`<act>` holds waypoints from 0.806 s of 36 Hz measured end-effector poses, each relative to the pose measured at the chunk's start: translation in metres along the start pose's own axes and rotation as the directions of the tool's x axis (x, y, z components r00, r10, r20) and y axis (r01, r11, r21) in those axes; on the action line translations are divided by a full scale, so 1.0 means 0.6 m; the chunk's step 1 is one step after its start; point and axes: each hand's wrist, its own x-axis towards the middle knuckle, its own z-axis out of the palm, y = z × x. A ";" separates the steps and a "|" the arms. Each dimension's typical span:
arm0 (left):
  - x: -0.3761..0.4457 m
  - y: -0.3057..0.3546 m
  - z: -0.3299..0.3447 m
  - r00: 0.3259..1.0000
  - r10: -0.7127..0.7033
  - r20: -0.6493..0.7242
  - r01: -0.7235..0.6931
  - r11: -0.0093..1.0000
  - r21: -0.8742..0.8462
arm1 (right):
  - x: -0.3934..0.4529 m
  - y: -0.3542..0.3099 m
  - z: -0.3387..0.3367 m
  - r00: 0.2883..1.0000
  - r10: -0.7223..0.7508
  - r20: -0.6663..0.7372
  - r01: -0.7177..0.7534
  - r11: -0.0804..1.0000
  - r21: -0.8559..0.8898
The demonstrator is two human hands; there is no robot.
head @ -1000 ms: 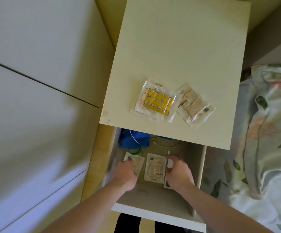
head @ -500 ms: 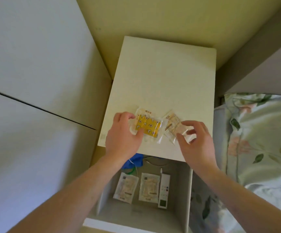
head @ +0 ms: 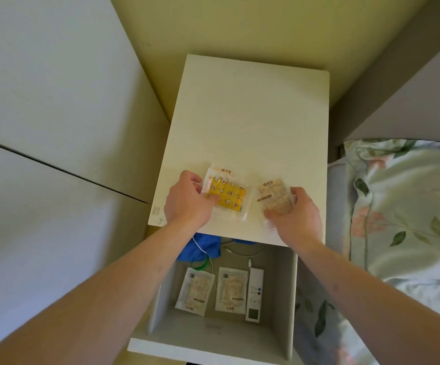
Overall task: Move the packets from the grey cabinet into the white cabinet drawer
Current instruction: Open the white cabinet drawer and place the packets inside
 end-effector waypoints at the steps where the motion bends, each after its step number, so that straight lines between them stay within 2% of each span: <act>1: -0.003 0.000 -0.003 1.000 0.011 -0.008 -0.011 1.000 -0.025 | -0.006 0.004 -0.003 1.000 0.014 -0.001 -0.014 0.999 0.042; 5: -0.028 0.007 -0.023 0.996 0.090 -0.002 -0.089 0.982 -0.168 | -0.039 0.017 -0.020 0.998 0.060 -0.007 -0.057 0.971 0.234; 8: -0.068 0.009 -0.053 0.981 0.193 0.036 -0.179 0.956 -0.231 | -0.075 0.026 -0.033 0.999 0.052 -0.001 -0.049 0.949 0.310; 14: -0.152 -0.035 -0.121 0.939 0.285 0.191 -0.253 0.951 -0.177 | -0.160 0.066 -0.019 0.988 0.034 0.152 -0.088 0.927 0.364; 17: -0.180 -0.075 -0.131 0.916 0.284 0.284 -0.279 0.958 -0.061 | -0.189 0.089 0.007 0.963 0.038 0.266 -0.123 0.942 0.311; 21: -0.184 -0.152 -0.099 0.892 0.217 0.397 -0.316 0.927 0.202 | -0.200 0.129 0.059 0.906 0.155 0.394 -0.247 0.950 0.193; 25: -0.170 -0.225 -0.037 0.869 0.132 0.476 -0.328 0.875 0.357 | -0.197 0.171 0.118 0.868 0.242 0.434 -0.299 0.952 0.067; 29: -0.152 -0.249 0.019 0.856 0.075 0.511 -0.333 0.836 0.436 | -0.191 0.198 0.165 0.852 0.306 0.426 -0.302 0.950 -0.078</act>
